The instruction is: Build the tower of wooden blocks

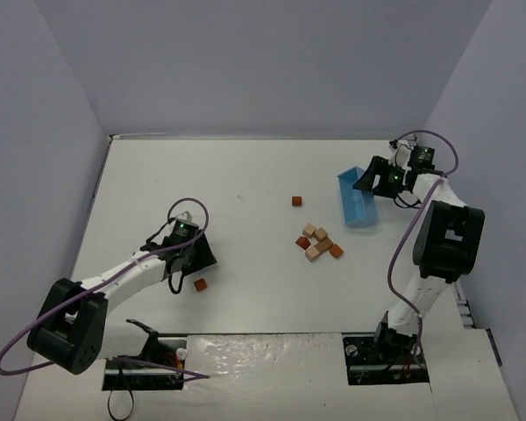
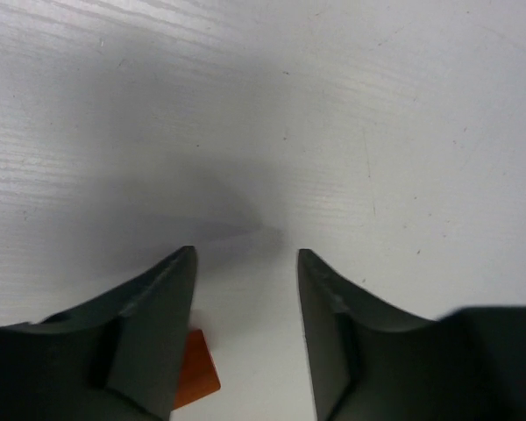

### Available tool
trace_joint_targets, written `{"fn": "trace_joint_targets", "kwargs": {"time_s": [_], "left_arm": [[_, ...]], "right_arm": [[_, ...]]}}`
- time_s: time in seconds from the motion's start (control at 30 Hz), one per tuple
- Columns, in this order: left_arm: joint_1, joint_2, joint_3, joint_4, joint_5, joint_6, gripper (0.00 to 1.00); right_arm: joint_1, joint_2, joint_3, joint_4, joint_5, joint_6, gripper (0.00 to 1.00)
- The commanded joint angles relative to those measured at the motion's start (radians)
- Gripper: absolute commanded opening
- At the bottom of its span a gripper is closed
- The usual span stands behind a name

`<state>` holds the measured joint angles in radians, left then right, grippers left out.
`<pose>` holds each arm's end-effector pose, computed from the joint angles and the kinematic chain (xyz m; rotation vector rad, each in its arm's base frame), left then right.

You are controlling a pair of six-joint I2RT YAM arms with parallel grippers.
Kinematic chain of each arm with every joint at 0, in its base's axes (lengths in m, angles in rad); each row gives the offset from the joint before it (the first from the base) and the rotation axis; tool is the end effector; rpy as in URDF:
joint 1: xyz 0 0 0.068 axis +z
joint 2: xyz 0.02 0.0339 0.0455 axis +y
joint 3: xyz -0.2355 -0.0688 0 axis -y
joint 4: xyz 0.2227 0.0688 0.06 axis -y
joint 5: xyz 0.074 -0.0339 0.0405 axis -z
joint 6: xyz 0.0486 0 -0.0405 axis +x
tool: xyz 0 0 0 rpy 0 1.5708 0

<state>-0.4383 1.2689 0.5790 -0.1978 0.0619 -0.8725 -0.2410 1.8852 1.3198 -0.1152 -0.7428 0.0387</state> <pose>0.2136 -0.1034 0.1479 -0.5254 2.5131 -0.6192 0.3947 -0.0632 0.1997 -0.0935 2.1301 0.7113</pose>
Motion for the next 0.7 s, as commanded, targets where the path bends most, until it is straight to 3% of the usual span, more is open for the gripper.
{"fn": "trace_joint_targets", "kwargs": {"time_s": [0.0, 0.1, 0.3, 0.4, 0.53, 0.67], "left_arm": [[-0.005, -0.070, 0.097, -0.036, -0.033, 0.089, 0.54], [-0.004, -0.120, 0.155, -0.113, -0.061, 0.157, 0.60], [-0.004, -0.231, 0.184, -0.276, -0.184, 0.189, 0.71], [-0.005, -0.276, 0.151, -0.301, -0.188, 0.169, 0.77], [-0.005, -0.292, 0.089, -0.290, -0.163, 0.164, 0.78], [-0.004, -0.262, 0.059, -0.216, -0.147, 0.203, 0.79]], "right_arm": [[-0.009, 0.062, 0.063, 0.035, -0.217, 0.015, 0.00], [-0.016, 0.105, 0.065, 0.035, -0.226, 0.004, 0.02], [-0.023, 0.113, 0.063, 0.031, -0.098, 0.009, 0.64], [-0.021, 0.059, 0.064, 0.029, 0.023, 0.009, 0.84], [-0.004, -0.047, 0.071, 0.026, 0.192, 0.000, 0.99], [0.042, -0.150, 0.047, 0.021, 0.335, -0.032, 1.00]]}}
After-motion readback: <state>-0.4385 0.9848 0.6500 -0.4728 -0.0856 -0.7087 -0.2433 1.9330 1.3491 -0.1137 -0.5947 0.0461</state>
